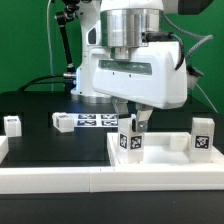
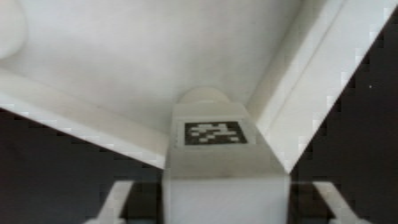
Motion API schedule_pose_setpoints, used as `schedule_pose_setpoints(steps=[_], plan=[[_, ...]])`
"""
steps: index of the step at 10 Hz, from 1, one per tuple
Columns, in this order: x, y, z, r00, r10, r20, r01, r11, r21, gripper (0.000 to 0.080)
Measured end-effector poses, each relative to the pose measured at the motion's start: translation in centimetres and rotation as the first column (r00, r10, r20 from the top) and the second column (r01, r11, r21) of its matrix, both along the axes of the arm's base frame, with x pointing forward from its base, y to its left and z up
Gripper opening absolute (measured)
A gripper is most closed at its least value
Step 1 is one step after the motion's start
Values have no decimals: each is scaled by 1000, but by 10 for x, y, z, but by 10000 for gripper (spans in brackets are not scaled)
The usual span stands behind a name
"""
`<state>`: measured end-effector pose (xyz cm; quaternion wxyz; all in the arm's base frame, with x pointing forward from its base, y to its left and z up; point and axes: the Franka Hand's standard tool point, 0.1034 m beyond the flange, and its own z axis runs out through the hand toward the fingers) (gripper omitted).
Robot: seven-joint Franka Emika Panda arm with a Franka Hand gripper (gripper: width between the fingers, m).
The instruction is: Assemble square table
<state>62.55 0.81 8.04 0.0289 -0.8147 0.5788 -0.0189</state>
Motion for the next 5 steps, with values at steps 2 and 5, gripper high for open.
schedule_pose_setpoints(steps=[2, 5], plan=[[0, -1, 0, 994, -110, 0, 110, 994, 12, 290], [-2, -1, 0, 936, -353, 10, 352, 935, 50, 290]])
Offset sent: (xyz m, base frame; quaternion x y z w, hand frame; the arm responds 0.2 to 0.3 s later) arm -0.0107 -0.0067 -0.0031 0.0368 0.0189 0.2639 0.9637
